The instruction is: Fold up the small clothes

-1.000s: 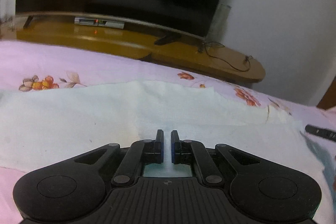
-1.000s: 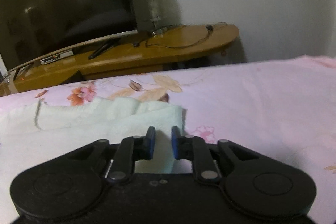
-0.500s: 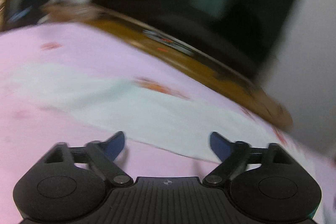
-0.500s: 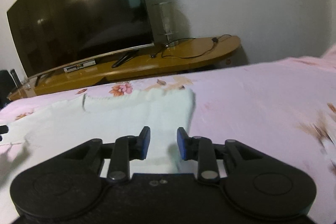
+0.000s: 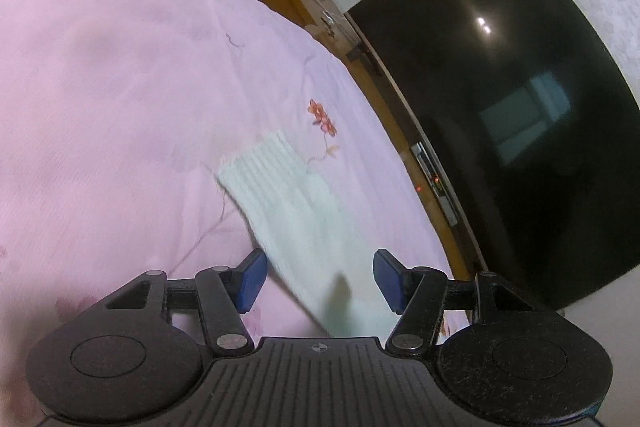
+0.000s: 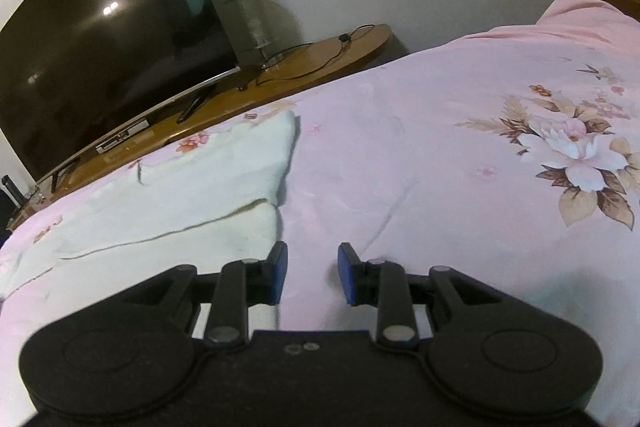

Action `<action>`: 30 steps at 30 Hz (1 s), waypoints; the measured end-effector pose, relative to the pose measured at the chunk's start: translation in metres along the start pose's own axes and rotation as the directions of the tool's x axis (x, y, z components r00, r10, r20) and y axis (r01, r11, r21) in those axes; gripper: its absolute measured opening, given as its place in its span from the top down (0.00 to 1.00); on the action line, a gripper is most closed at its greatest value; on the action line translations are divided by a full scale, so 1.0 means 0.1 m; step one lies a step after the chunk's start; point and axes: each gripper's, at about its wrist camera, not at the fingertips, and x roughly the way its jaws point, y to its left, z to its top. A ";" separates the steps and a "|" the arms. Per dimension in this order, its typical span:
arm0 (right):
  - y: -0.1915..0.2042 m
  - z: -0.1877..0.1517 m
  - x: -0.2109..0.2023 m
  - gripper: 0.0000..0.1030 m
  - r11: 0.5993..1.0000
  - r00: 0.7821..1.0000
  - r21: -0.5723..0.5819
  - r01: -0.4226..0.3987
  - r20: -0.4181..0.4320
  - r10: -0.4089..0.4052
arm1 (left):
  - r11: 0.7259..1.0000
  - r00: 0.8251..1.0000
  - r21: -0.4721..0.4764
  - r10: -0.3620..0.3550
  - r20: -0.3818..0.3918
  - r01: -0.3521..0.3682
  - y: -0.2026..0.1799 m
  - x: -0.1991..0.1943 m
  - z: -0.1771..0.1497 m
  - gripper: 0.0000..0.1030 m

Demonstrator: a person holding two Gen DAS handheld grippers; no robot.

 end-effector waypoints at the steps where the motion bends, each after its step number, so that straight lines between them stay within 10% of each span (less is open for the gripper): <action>1: 0.01 0.01 0.00 0.72 1.000 1.000 -0.003 -0.002 0.003 0.002 | 1.000 1.000 -0.005 -0.002 0.003 0.002 -0.01 0.03 -0.01 0.42; 10: 0.04 0.01 0.01 0.72 1.000 1.000 -0.005 0.007 -0.001 -0.007 | 0.999 0.999 -0.003 0.033 -0.018 -0.033 0.16 0.09 0.03 0.97; 14: 0.02 0.00 0.02 0.72 1.000 1.000 0.009 0.014 -0.006 -0.014 | 0.975 0.999 0.220 0.032 0.027 -0.037 -0.30 -0.10 -0.07 0.97; 24: 0.20 0.02 0.09 0.72 0.999 1.000 0.050 -0.006 0.019 0.005 | 0.733 0.973 0.640 -0.171 -0.152 0.229 -1.95 -0.22 -1.42 0.97; 30: 0.39 0.10 0.08 0.72 1.000 0.999 0.014 -0.028 0.041 0.027 | 0.547 0.945 0.775 -0.109 -0.308 0.316 -2.55 -0.06 -2.59 0.97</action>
